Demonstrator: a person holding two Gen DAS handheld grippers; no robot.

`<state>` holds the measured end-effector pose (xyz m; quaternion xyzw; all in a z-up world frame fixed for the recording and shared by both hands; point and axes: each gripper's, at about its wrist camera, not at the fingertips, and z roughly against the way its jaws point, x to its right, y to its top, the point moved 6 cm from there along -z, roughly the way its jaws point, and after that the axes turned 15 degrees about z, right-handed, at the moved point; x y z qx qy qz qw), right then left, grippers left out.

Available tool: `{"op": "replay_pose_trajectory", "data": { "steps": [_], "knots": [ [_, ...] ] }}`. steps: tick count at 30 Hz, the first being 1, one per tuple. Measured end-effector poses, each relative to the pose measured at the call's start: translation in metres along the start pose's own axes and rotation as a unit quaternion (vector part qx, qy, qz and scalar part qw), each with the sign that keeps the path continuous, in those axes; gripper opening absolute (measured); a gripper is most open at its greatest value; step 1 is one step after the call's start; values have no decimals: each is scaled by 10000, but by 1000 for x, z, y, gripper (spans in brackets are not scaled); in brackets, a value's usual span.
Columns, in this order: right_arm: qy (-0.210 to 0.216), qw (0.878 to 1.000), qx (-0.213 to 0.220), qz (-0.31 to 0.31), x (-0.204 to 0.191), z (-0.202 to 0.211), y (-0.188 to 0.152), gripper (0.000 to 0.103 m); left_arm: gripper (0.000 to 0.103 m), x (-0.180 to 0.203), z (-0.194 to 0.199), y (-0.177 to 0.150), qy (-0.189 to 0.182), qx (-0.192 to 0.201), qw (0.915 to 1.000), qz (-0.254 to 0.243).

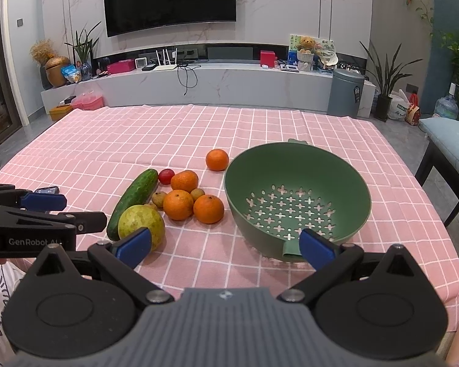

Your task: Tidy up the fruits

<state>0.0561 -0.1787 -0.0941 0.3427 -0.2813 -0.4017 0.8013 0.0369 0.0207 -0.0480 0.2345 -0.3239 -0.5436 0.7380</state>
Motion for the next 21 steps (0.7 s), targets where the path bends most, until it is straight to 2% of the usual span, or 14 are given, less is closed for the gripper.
{"op": "replay_pose_trajectory", "data": {
  "steps": [21],
  "knots": [
    [73, 9999, -78, -78, 0, -4, -1, 99, 81, -2, -4, 1, -46, -80, 10000, 32]
  ]
}}
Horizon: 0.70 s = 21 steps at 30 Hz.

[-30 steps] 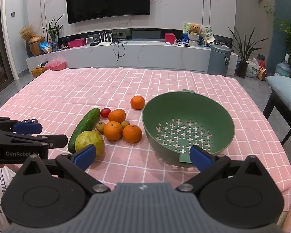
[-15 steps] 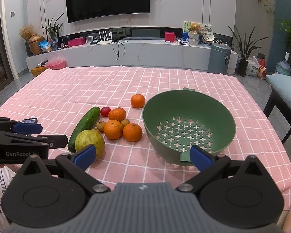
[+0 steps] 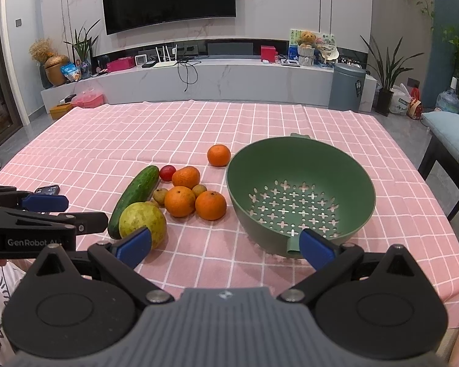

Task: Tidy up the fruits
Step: 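Grasp the green cucumber with the left gripper while the right gripper grasps the yellow-green pear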

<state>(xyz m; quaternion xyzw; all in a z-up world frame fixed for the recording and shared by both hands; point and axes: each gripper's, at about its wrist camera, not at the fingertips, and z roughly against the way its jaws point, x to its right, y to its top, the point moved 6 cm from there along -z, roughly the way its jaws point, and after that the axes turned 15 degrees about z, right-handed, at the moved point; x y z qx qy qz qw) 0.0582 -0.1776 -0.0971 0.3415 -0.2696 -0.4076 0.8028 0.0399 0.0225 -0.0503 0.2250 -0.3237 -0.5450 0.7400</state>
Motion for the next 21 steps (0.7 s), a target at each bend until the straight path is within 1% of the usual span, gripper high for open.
{"op": "replay_pose_trajectory", "data": {
  "steps": [3, 6, 8, 10, 11, 12, 15, 16, 20, 21],
  "knots": [
    [129, 9999, 50, -104, 1, -2, 1, 99, 78, -4, -3, 2, 24, -43, 10000, 25],
    [241, 9994, 51, -238, 0, -8, 4, 99, 70, -14, -8, 6, 37, -89, 9998, 199],
    [275, 9993, 61, -237, -5, -13, 6, 98, 66, -23, -12, 11, 37, -135, 9992, 362],
    [337, 9992, 100, -209, -12, -19, 8, 98, 59, -32, -17, 16, 37, -175, 9985, 518],
    [377, 9990, 144, -197, -15, -21, 9, 97, 57, -36, -19, 17, 46, -190, 9983, 557],
    [434, 9986, 213, -200, -20, -24, 10, 91, 56, -38, -21, 19, 67, -216, 9981, 570],
    [593, 9972, 387, -220, -31, -33, 14, 86, 53, -43, -30, 18, 57, -333, 9977, 587],
    [615, 9973, 367, -181, -35, -38, 16, 84, 53, -45, -33, 17, 34, -365, 9974, 616],
    [800, 9966, 197, -81, -49, -59, 22, 66, 50, -51, -46, 13, -28, -565, 9954, 775],
    [826, 9964, 132, -108, -51, -66, 23, 64, 50, -54, -49, 13, -56, -586, 9949, 817]
  ]
}}
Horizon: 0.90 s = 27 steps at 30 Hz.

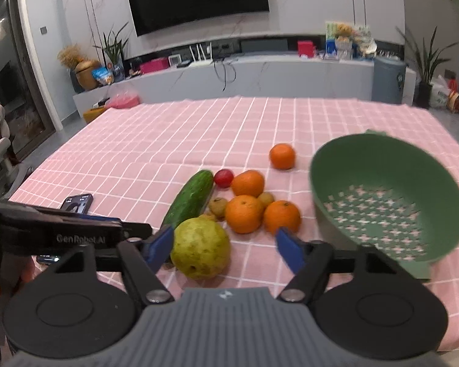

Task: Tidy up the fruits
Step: 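Grasp the green cucumber with the left gripper while the right gripper grasps the yellow-green pear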

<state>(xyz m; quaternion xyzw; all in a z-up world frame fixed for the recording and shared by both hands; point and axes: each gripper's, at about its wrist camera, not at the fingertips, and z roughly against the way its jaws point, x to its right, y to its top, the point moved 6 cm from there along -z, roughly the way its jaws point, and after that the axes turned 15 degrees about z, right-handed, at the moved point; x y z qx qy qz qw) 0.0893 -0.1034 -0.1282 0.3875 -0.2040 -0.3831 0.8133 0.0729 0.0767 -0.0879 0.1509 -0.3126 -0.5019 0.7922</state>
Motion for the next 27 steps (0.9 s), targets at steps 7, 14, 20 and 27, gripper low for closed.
{"op": "replay_pose_trajectory", "data": {
  "steps": [7, 14, 20, 27],
  "knots": [
    [78, 9988, -354, -336, -5, -33, 2, 62, 49, -19, -14, 11, -146, -135, 9993, 331],
    [202, 9956, -634, -664, -7, -56, -2, 63, 39, -31, -25, 18, -263, -348, 9981, 443],
    [393, 9928, -777, -819, -11, -70, -5, 63, 39, -37, -31, 21, -410, -523, 9959, 616],
    [518, 9903, -849, -974, -6, -71, -11, 60, 46, -35, -39, 26, -493, -660, 9935, 780]
  ]
}}
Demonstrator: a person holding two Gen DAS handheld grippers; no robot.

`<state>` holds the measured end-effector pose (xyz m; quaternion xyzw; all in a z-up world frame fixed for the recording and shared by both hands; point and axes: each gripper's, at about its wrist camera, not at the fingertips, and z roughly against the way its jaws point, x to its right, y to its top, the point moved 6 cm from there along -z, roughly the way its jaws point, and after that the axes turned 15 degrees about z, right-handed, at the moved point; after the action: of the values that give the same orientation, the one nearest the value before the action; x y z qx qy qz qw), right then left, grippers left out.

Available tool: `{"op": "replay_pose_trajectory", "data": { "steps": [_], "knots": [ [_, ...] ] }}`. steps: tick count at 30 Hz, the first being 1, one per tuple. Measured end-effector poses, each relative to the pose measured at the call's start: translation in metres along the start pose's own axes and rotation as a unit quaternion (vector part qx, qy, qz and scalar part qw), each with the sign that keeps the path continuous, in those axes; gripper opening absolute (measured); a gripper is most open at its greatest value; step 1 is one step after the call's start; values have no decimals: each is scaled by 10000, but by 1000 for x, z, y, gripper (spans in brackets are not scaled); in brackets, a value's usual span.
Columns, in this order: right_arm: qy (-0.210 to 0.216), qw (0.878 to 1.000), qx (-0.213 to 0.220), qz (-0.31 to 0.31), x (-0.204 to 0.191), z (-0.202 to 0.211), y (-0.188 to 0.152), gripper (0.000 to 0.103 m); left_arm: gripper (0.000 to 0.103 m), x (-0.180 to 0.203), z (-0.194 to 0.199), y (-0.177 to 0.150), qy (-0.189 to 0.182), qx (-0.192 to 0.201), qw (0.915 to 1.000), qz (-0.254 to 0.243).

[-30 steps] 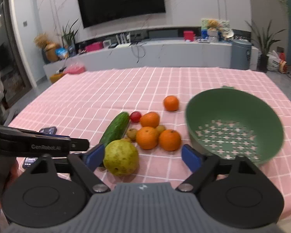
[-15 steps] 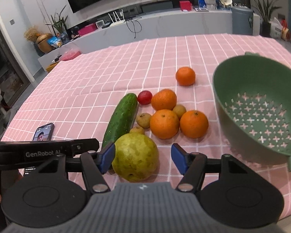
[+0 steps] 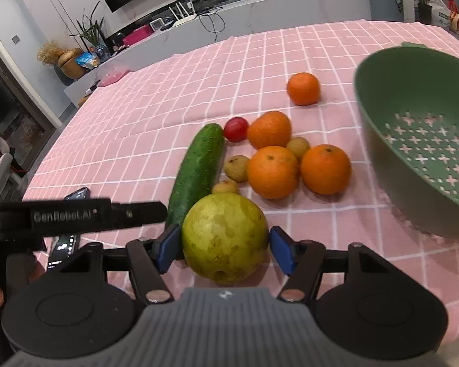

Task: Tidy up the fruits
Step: 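Grasp the green cucumber with the left gripper while the right gripper grasps the yellow-green pear, then lift the cucumber with the left gripper while the right gripper carries the pear over the green colander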

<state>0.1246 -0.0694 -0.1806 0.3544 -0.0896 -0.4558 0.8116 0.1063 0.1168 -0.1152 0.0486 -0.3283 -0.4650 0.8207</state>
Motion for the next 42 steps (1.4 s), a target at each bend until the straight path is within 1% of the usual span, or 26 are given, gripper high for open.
{"op": "replay_pose_trajectory", "data": {
  "steps": [1, 2, 3, 4, 6, 8, 12, 17, 21, 27, 32, 34, 36, 39, 42],
  "knots": [
    [-55, 10000, -6, 25, 2, 2, -1, 60, 51, 2, -1, 2, -15, 21, 10000, -2],
    [-115, 9999, -18, 47, 6, 5, -3, 60, 54, 4, -1, 4, -42, 32, 10000, -3],
    [-167, 9998, -33, 56, 10, 8, -4, 60, 59, 6, -3, 6, -59, 33, 10000, -9],
    [-229, 9997, -51, 60, 14, 10, -5, 60, 62, 9, -5, 8, -64, 22, 10000, -28],
    [-381, 9992, -82, 106, 21, 15, -6, 60, 62, 13, -12, 12, -5, -53, 10000, -72],
    [-481, 9986, -110, 185, 26, 17, -6, 60, 62, 15, -21, 15, 76, -125, 9999, -70],
    [-466, 9986, -103, 244, 28, 16, -5, 61, 60, 20, -36, 20, 201, -218, 9995, -80],
    [-468, 9982, -78, 358, 27, 15, -4, 61, 52, 21, -52, 26, 354, -332, 9987, 143],
    [-406, 9987, -71, 302, 28, 16, -5, 62, 49, 24, -58, 30, 461, -331, 9983, 120],
    [-363, 9991, -104, 183, 32, 12, -8, 63, 46, 35, -61, 26, 792, -342, 9955, -382],
    [-337, 9992, -70, 192, 33, 13, -9, 62, 44, 39, -61, 23, 862, -389, 9932, -676],
    [-323, 9992, -67, 210, 33, 14, -10, 62, 43, 40, -60, 22, 858, -505, 9911, -883],
    [-312, 9993, -60, 213, 33, 14, -11, 62, 43, 37, -58, 22, 896, -642, 9894, -947],
    [-319, 9992, -3, 246, 33, 14, -12, 62, 44, 38, -58, 24, 935, -714, 9879, -1008],
    [-318, 9992, 39, 241, 34, 13, -13, 62, 45, 43, -61, 22, 1058, -752, 9847, -1165]
  ]
}}
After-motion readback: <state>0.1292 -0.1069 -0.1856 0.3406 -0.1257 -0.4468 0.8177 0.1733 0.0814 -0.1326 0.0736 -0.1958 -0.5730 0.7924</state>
